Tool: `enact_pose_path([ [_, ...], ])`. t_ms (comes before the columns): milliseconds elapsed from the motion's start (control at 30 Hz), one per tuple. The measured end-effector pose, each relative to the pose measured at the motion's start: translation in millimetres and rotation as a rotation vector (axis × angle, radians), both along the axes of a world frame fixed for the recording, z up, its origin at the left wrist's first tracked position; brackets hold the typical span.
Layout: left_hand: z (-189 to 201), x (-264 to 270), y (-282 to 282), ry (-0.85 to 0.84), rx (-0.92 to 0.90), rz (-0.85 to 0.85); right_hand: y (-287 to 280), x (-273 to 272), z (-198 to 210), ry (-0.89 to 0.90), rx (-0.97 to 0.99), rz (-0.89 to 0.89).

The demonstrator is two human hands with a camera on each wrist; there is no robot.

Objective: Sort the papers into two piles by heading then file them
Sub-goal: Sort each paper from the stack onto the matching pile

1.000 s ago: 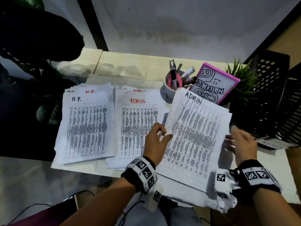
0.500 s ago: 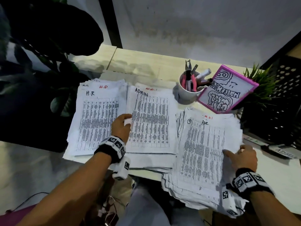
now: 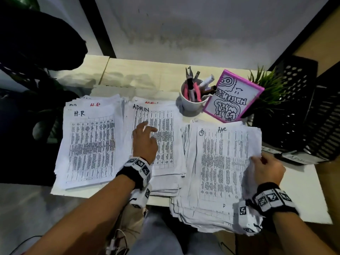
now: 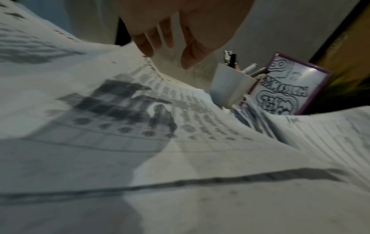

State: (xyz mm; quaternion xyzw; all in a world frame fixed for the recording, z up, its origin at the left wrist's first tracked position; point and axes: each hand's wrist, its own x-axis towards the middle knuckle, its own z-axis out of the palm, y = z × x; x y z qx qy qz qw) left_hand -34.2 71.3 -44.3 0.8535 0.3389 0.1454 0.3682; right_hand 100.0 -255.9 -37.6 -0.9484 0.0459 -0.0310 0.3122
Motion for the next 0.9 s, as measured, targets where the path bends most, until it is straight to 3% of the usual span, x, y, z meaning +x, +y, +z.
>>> enact_pose_path([
  [200,3,45,-63,-0.070,-0.162,-0.211,-13,7,0,0.023,0.219,0.019],
  [400,-1,72,-95,0.220,-0.132,-0.254,-24,-1,20,0.119,0.825,0.014],
  [467,-2,75,-98,0.259,-0.118,-0.238,-28,-6,26,0.180,0.926,-0.023],
  [633,-9,81,-107,0.374,-0.053,-0.248,-48,-10,12,0.266,0.740,-0.016],
  [767,-8,84,-117,0.518,0.011,-0.264,-42,-18,20,0.280,0.846,-0.044],
  [900,-4,88,-124,0.594,0.052,-0.235,-47,-15,13,0.343,0.763,0.011],
])
